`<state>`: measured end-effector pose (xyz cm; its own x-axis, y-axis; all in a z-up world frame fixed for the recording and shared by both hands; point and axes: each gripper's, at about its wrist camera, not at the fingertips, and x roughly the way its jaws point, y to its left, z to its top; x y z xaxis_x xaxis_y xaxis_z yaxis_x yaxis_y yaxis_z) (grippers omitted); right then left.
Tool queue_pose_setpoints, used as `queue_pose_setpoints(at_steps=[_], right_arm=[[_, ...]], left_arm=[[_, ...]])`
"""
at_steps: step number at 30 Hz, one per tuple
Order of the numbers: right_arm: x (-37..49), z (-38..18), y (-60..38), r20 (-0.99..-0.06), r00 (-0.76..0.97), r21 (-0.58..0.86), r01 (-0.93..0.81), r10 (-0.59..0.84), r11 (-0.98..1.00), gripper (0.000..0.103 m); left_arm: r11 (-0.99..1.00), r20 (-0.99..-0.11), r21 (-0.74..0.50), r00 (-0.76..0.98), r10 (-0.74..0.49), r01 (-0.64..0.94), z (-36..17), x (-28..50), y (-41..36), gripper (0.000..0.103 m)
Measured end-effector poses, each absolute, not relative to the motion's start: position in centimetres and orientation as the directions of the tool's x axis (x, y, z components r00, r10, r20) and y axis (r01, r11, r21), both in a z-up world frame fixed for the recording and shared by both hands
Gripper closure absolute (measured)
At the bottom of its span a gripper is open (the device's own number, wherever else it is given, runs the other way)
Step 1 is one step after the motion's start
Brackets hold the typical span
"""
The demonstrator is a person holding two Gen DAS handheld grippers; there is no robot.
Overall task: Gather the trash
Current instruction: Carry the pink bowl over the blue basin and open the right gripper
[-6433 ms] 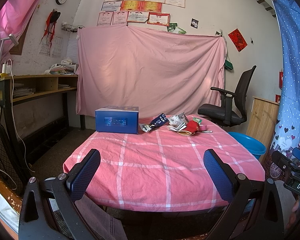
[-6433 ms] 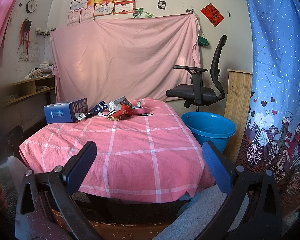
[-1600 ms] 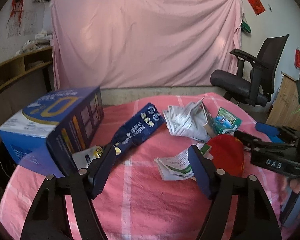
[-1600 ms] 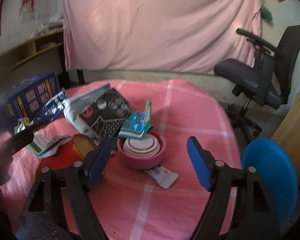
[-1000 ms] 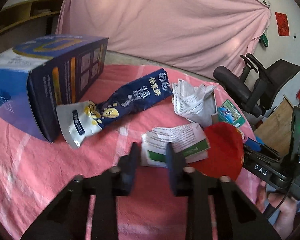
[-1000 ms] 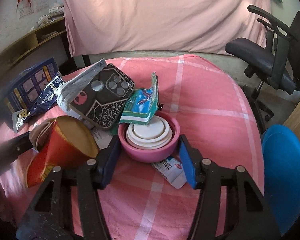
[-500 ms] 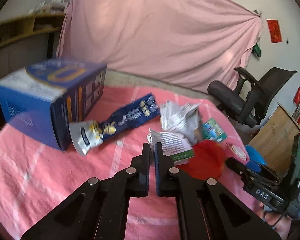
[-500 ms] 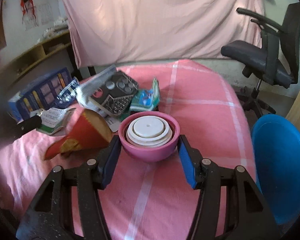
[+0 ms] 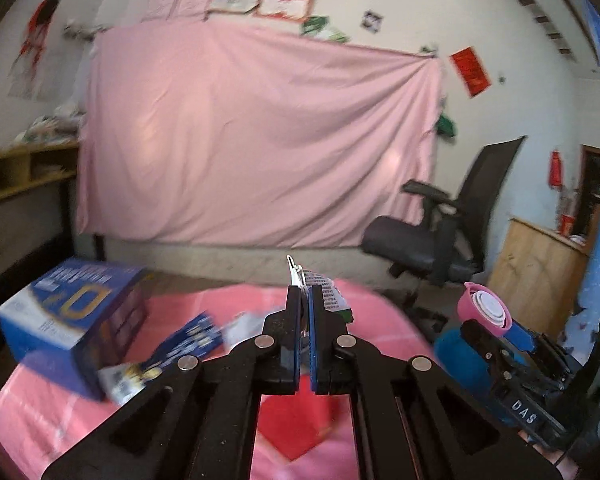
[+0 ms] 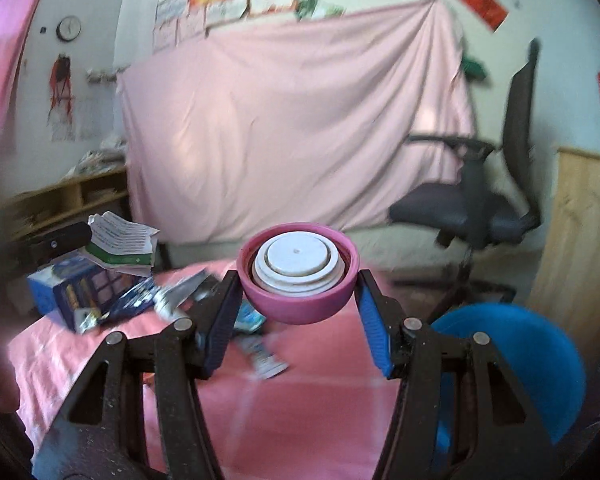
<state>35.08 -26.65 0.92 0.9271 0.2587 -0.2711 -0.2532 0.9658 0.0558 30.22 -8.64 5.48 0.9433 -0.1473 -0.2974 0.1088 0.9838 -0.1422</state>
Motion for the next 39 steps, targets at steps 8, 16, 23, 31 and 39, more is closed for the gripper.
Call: queue_pose_setpoints(at_steps=[8, 16, 23, 31, 39], right_arm=[[33.3, 2.1, -33.9, -0.203, 0.976, 0.068, -0.063, 0.075, 0.996, 0.022], [34.4, 0.8, -41.1, -0.318, 0.947, 0.148, 0.105, -0.053, 0.983, 0.022], [36.1, -2.1, -45.0, -0.476, 0.878, 0.218, 0.178, -0.054, 0.960, 0.022], [37.6, -4.7, -46.7, -0.577, 0.817, 0.263, 0.176, 0.008, 0.949, 0.021], [38.0, -5.2, -46.5, -0.595, 0.803, 0.267, 0.163, 0.029, 0.950, 0.021]], left_arm=[[0.937, -0.261, -0.150, 0.902, -0.344, 0.314, 6.6, 33.3, -16.9, 0.102], [0.880, -0.356, -0.167, 0.805, -0.475, 0.445, 5.1, 36.7, -24.7, 0.102], [0.851, -0.484, -0.192, 0.707, -0.516, 0.489, 1.7, 40.3, -30.7, 0.102], [0.851, -0.593, -0.203, 0.631, -0.501, 0.485, -1.0, 42.5, -33.0, 0.101], [0.863, -0.644, -0.215, 0.598, -0.478, 0.458, -1.7, 43.0, -32.4, 0.094]])
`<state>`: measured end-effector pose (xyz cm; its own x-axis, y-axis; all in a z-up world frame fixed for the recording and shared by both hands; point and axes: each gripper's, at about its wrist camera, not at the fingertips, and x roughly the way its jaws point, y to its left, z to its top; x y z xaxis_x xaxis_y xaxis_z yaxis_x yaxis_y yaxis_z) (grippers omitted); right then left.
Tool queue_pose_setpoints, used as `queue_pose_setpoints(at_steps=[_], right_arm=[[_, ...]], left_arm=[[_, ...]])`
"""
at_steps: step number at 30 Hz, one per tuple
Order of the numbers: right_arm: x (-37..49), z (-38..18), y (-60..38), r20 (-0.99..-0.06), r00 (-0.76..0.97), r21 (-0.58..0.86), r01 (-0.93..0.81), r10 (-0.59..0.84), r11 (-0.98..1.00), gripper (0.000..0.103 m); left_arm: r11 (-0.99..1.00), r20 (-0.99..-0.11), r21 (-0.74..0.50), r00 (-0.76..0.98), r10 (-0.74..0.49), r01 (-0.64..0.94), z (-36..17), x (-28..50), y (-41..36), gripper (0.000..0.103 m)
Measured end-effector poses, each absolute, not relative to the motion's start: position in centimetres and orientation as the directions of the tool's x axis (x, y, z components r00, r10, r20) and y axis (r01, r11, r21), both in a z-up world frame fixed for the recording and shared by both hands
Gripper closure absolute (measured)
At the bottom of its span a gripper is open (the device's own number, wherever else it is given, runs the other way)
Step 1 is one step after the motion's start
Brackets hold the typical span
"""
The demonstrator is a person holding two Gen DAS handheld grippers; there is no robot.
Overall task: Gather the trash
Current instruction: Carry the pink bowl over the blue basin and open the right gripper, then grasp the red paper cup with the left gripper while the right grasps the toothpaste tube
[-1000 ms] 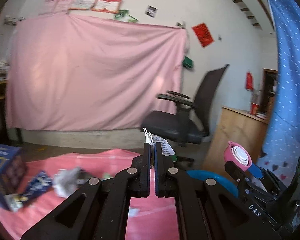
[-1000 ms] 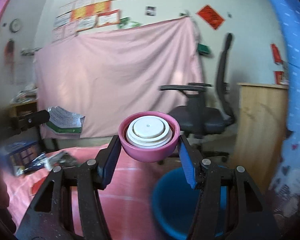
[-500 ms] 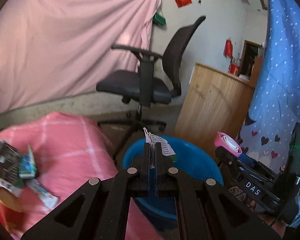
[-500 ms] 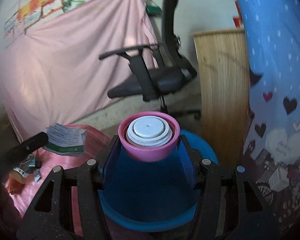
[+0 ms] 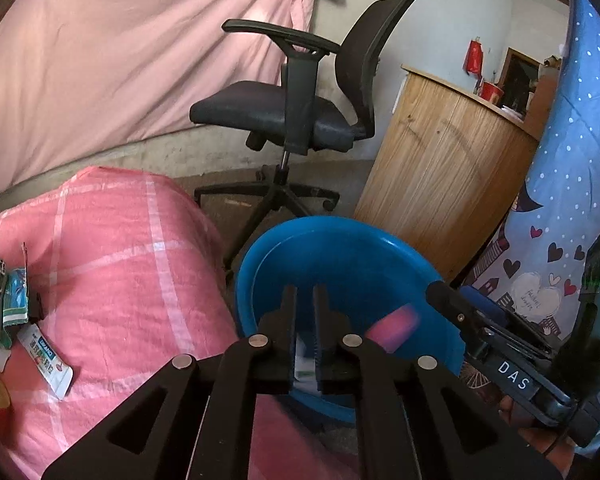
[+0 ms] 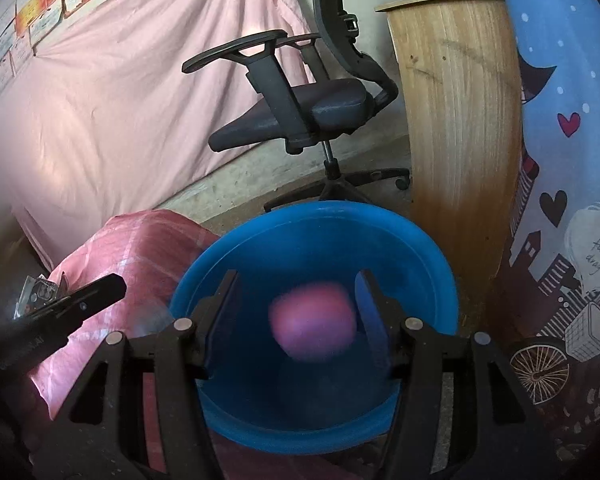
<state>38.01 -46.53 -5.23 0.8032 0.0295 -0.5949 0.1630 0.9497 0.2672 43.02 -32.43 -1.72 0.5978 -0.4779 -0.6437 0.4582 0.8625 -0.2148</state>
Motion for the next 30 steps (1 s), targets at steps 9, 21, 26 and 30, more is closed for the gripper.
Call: queue_pose_setpoints(at_steps=[9, 21, 26, 30], right_arm=[[37.9, -3.6, -45.6, -0.517, 0.855, 0.273, 0.127, 0.034, 0.953, 0.021], [34.7, 2.0, -39.1, -0.241, 0.964, 0.243, -0.053, 0.113, 0.969, 0.000], [33.3, 3.7, -35.3, -0.133, 0.979, 0.197, -0.128, 0.156, 0.972, 0.000], [32.2, 4.5, -32.4, -0.064, 0.979, 0.175, -0.177, 0.191, 0.968, 0.000]], left_arm=[[0.882, -0.569, -0.250, 0.676, -0.468, 0.400, 0.5, 41.4, -29.5, 0.069], [0.958, -0.377, -0.222, 0.890, -0.259, 0.184, 4.0, 36.7, -19.5, 0.016], [0.973, -0.297, -0.221, 0.945, -0.135, 0.069, 4.8, 34.3, -14.3, 0.002], [0.983, -0.257, -0.186, 0.965, -0.054, 0.005, 4.7, 32.5, -11.2, 0.002]])
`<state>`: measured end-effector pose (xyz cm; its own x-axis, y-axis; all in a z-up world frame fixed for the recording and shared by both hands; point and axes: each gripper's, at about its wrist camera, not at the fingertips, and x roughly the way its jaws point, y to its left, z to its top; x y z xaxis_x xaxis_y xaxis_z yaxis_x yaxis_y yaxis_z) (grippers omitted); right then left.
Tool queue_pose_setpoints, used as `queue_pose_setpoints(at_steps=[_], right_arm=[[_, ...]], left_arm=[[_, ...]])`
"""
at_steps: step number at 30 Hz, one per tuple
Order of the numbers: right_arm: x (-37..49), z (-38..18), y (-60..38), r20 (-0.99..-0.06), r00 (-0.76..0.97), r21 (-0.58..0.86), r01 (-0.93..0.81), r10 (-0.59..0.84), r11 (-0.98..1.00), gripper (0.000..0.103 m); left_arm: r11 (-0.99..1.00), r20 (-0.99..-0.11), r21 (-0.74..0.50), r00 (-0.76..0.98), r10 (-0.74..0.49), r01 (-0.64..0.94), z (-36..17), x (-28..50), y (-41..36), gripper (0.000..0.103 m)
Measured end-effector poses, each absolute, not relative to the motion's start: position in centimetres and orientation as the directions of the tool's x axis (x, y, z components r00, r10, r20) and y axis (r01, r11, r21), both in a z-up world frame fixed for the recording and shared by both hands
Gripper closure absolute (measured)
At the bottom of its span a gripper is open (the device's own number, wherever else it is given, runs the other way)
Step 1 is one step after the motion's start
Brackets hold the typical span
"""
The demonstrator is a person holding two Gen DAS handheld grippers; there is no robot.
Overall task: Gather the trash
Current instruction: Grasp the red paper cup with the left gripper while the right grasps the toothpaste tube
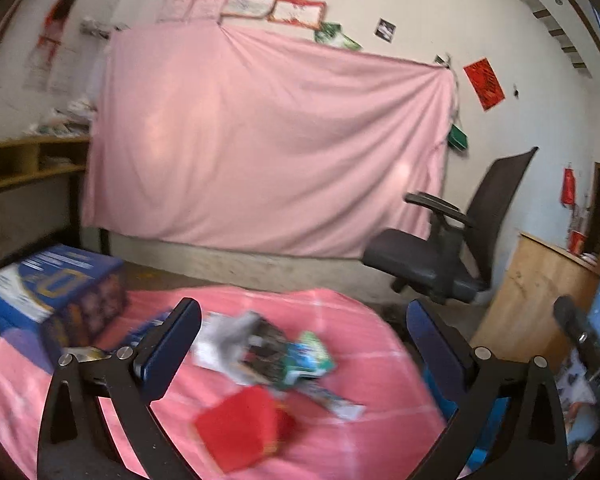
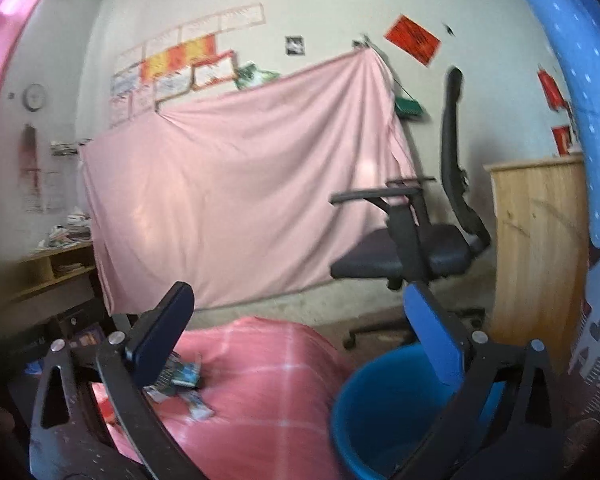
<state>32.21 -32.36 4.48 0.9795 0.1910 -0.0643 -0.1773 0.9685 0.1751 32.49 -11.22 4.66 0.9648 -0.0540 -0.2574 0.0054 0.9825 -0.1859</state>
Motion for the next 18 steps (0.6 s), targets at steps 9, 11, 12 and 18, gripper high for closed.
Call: queue_pose_setpoints(at_steps=[9, 11, 12, 18], right_arm=[[31.4, 4.8, -26.8, -0.012, 0.961, 0.137, -0.273, 0.277, 0.952, 0.000], [31.4, 4.4, -25.5, -0.020, 0.955, 0.120, -0.292, 0.296, 0.949, 0.000], [31.4, 4.2, -24.9, -0.026, 0.951, 0.107, -0.304, 0.308, 0.947, 0.000], [32.1, 2.5, -21.4, -0.101, 0.933, 0.010, -0.345, 0.344, 0.939, 0.000]], left_arm=[[0.985, -0.199, -0.141, 0.978, 0.066, -0.096, 3.3, 29.1, -6.1, 0.002], [0.984, -0.204, -0.132, 0.975, 0.088, -0.117, 2.6, 28.5, -4.8, 0.002], [0.984, -0.208, -0.128, 0.973, 0.096, -0.124, 2.3, 28.3, -4.3, 0.002], [0.979, -0.254, -0.135, 0.960, 0.114, -0.152, 0.5, 27.4, -2.1, 0.002]])
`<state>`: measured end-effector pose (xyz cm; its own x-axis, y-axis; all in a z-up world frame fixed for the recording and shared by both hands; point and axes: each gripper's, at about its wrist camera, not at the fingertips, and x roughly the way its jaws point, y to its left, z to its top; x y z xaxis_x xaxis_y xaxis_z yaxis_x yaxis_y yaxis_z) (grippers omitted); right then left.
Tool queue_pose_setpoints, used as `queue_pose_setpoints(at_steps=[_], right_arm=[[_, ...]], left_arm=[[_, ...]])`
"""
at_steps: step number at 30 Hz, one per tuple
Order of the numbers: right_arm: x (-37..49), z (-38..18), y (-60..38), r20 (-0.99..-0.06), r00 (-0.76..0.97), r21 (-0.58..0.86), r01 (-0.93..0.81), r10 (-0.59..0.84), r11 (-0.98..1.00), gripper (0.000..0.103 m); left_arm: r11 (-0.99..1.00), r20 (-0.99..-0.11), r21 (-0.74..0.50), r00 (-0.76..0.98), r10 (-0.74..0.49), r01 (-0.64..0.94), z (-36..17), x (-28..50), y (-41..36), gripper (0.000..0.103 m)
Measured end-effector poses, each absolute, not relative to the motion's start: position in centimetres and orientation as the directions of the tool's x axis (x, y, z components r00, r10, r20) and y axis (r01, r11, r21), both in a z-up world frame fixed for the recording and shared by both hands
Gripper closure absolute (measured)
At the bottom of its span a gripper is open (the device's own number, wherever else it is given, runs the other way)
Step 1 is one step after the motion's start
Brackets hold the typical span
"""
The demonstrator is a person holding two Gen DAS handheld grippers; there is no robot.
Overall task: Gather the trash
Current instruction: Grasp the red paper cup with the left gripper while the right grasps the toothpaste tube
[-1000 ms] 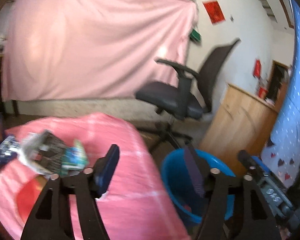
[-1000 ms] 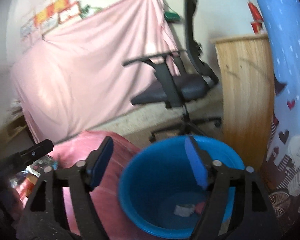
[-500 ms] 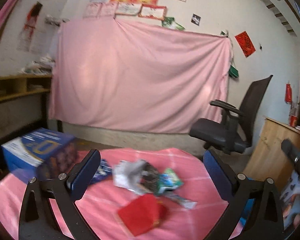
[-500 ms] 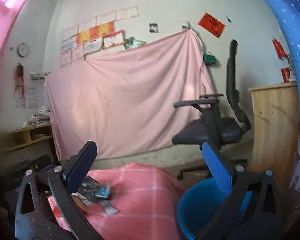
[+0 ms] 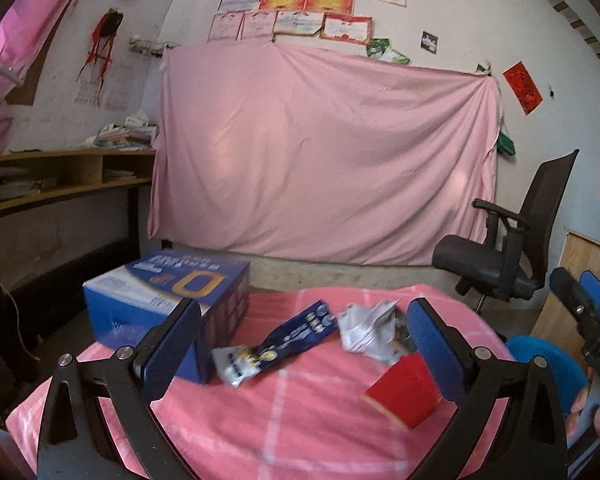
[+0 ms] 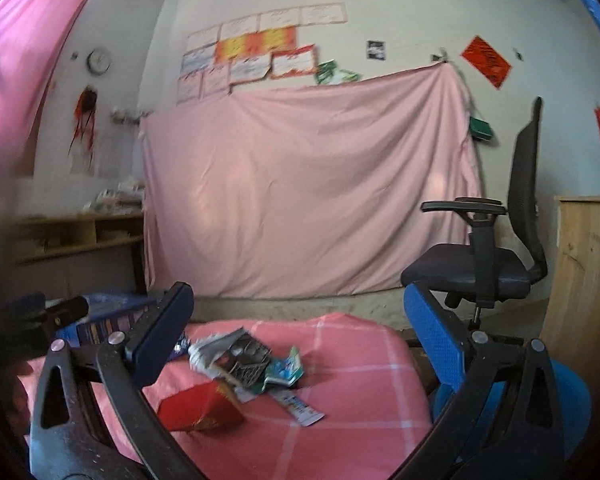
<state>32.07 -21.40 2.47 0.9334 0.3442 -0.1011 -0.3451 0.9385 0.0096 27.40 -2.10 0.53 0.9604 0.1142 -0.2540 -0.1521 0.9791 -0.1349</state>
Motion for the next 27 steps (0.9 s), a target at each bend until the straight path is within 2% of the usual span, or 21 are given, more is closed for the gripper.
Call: queue_pose_setpoints(at_steps=[9, 17, 22, 27], right_arm=[[35.4, -0.3, -20.6, -0.305, 0.902, -0.050, -0.334, 0.304, 0.941, 0.000], [39.6, -3.5, -21.3, -0.553, 0.781, -0.036, -0.371, 0.291, 0.928, 0.000], [41.6, -5.1, -22.3, -0.645, 0.690, 0.048, -0.393, 0.329, 0.918, 0.011], [42.6, -6.1, -22.2, -0.707, 0.620, 0.059, -0.427, 0.339, 0.903, 0.021]], left_arm=[[0.976, -0.339, -0.186, 0.940, 0.046, -0.115, -2.2, 28.0, -1.3, 0.002], [0.984, -0.444, -0.180, 0.891, -0.092, 0.012, -2.9, 30.5, -3.4, 0.003], [0.976, -0.521, -0.206, 0.838, -0.166, 0.065, -3.5, 32.4, -4.1, 0.003], [0.966, -0.555, -0.220, 0.797, -0.238, 0.135, -3.8, 33.1, -4.7, 0.005]])
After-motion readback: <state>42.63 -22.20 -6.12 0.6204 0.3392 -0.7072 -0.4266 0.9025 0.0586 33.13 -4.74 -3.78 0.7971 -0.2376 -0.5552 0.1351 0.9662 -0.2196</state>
